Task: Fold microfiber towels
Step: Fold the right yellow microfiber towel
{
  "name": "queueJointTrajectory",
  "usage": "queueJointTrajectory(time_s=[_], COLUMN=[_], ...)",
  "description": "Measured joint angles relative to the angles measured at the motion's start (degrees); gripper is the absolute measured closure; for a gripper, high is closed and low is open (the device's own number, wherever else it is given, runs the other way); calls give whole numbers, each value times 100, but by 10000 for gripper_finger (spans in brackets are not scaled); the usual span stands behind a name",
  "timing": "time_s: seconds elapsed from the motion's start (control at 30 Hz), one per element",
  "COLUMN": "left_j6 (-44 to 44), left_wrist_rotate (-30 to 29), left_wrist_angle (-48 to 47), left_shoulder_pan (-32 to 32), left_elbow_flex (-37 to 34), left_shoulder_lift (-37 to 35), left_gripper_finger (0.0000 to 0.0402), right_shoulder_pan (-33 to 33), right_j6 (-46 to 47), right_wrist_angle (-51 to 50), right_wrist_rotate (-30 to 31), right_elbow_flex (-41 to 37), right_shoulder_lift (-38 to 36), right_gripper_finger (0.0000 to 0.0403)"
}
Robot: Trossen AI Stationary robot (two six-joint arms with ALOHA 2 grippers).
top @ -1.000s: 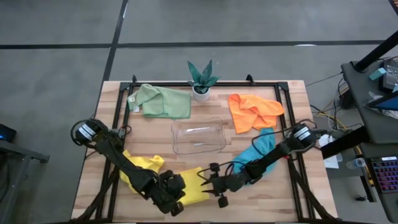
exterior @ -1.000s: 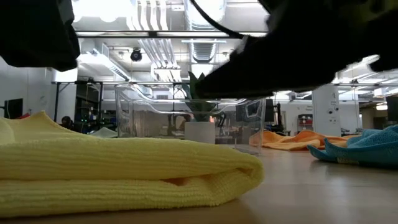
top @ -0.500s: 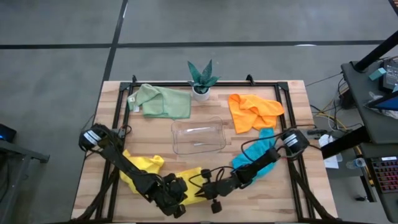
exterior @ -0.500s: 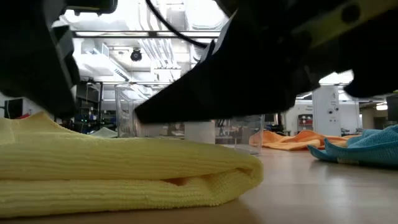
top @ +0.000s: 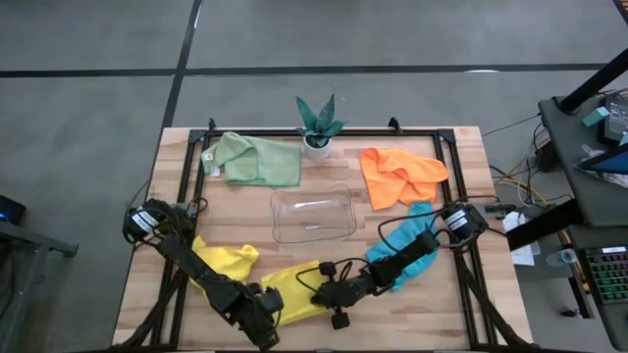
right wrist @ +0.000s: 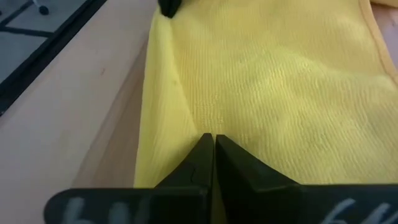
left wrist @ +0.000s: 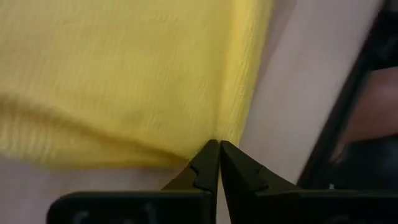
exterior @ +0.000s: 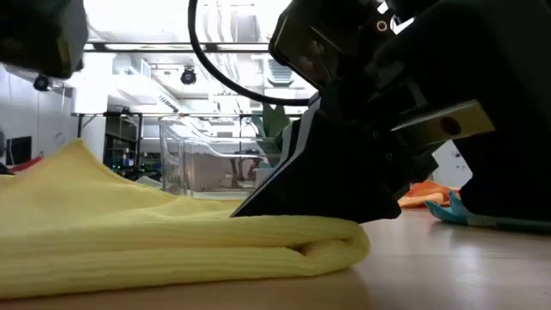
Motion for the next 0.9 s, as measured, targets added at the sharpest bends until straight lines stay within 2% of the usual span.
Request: queueJointTrajectory(time_s=[0.4,0.6,0.77,0.9], left_j6=[65,576,1096,1221], left_wrist_rotate=[195,-748,-1983,-2430], left_wrist_angle=[-232,-260,-340,-830], left_shoulder_pan=[-69,-43,56,196], left_elbow_flex=[33,26,17,7], left_shoulder_lift=[-312,-620,-686,-608], left_gripper_finger=[398,398,398,398], right_shoulder_pan=[0,4,4,-33], right_j6=[-81,-169,-222,-325], right_wrist_angle=[-230,-233,-184,-232], right_wrist_rotate=[2,3,5,117], right_elbow_flex=[-63,-63,-58,-53], right_shoulder_lift=[-325,-497,-586,-586], right_gripper_finger=[390,390,390,390])
